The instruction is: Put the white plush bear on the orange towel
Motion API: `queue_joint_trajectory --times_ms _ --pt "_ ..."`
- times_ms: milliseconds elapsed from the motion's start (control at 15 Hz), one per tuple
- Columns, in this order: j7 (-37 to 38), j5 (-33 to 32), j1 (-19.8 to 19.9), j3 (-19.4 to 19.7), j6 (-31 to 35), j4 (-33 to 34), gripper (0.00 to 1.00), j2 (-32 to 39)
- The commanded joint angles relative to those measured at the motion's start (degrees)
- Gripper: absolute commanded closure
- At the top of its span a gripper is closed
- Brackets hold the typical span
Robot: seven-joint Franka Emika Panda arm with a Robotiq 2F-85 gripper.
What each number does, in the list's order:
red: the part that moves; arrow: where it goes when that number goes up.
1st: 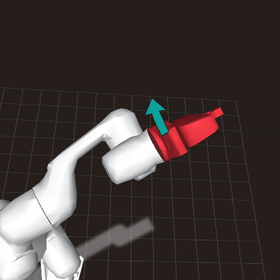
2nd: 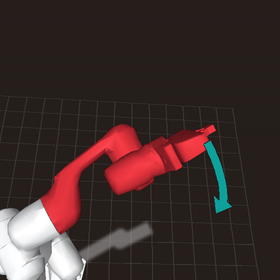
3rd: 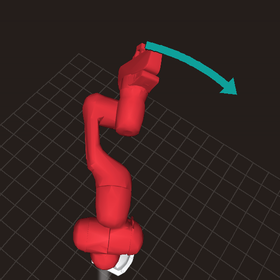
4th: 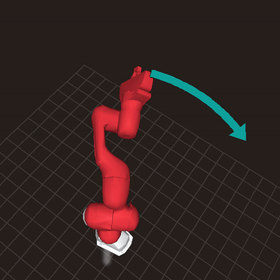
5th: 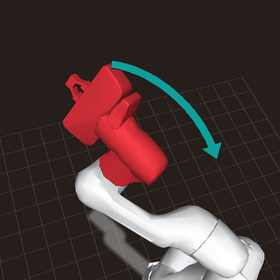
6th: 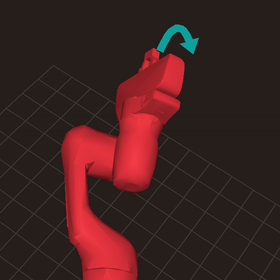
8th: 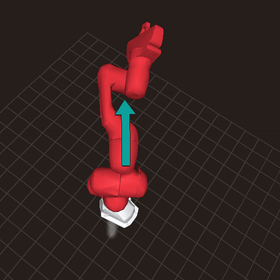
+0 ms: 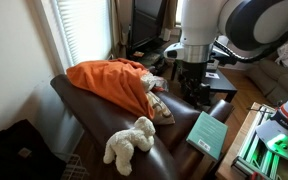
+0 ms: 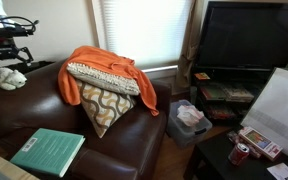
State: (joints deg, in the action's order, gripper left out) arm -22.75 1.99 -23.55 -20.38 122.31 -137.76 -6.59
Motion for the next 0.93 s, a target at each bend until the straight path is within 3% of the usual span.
queue_joint_trajectory --times_ms 0,67,400,733,867 --pt "-3.59 -3.88 -2.21 -2.95 1.86 5.46 0.00 4.63" --pt "-0.82 -1.55 -1.85 -2.66 1.01 2.64 0.00 1.77" --pt "-2.88 -3.26 -1.94 -3.26 1.20 5.49 0.00 4.15" --pt "-8.15 -0.76 -1.25 -2.78 28.47 3.33 0.00 8.96" --pt "-14.35 7.23 -0.88 -3.86 35.08 4.38 0.00 13.42"
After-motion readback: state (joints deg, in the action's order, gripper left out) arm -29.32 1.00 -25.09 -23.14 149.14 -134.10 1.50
